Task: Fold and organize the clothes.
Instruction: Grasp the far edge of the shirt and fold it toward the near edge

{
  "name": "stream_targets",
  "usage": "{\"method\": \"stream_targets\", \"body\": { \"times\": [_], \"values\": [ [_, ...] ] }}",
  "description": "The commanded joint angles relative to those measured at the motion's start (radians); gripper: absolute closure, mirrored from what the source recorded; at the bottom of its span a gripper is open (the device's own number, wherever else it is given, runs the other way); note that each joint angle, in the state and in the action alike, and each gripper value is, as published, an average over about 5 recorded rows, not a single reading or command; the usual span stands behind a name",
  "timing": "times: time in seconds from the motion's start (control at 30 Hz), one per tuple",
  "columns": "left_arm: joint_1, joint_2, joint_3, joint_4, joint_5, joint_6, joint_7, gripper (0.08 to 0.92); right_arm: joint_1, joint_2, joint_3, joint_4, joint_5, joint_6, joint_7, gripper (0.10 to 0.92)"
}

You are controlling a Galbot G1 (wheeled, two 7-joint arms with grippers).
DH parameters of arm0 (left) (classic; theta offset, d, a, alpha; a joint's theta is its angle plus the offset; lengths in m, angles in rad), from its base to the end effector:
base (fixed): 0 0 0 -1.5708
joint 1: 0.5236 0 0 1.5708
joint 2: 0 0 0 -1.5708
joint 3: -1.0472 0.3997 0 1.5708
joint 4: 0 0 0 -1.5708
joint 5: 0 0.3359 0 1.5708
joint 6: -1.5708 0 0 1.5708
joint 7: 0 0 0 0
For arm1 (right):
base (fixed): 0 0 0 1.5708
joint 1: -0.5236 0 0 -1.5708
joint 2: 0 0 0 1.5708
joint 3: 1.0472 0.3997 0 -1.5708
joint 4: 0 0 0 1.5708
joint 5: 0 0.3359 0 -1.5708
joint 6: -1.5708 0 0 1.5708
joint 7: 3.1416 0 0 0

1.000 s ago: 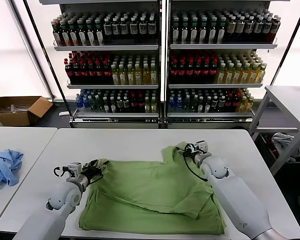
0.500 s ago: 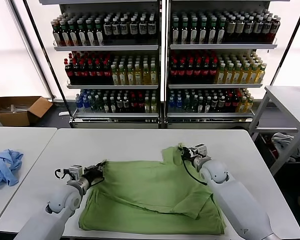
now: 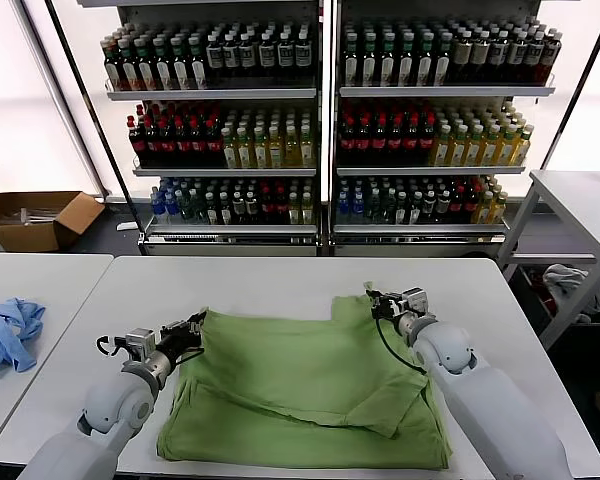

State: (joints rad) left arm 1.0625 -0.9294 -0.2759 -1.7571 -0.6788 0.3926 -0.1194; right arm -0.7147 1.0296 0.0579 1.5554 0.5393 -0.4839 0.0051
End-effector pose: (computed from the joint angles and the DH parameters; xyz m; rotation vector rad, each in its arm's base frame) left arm 0.3151 0.1371 -0.3237 -0.2756 -2.7203 -0.0321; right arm 0.4223 -0.0793 -0.3035 0.4884 -2.6895 0.2239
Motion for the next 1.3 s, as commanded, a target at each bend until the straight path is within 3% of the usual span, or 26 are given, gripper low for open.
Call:
{"method": "stream_targets", "body": {
  "times": [0.03, 0.53, 0.97, 1.3],
  "values": [
    [0.133, 0.03, -0.051, -0.18, 0.047, -0.078, -0.025, 0.915, -0.095, -0.085, 0.078, 0.26, 0.037, 0.014, 0.012, 0.919],
    [0.512, 0.101, -0.133, -0.415, 0.244, -0.145, -0.088, 0.915, -0.652, -0.22, 0.295, 0.642, -0.039, 0.077, -0.028, 0.919],
    [0.676, 0.113, -0.182, -0.432, 0.394, -0.229, -0.1, 0.915, -0.924, -0.24, 0.461, 0.754, -0.115, 0.113, -0.017, 0.919],
    [0.671, 0.102, -0.135, -0.399, 0.458, -0.241, -0.125, 0.915, -1.03, -0.212, 0.495, 0.759, -0.174, 0.137, 0.002, 0.919]
  ]
}}
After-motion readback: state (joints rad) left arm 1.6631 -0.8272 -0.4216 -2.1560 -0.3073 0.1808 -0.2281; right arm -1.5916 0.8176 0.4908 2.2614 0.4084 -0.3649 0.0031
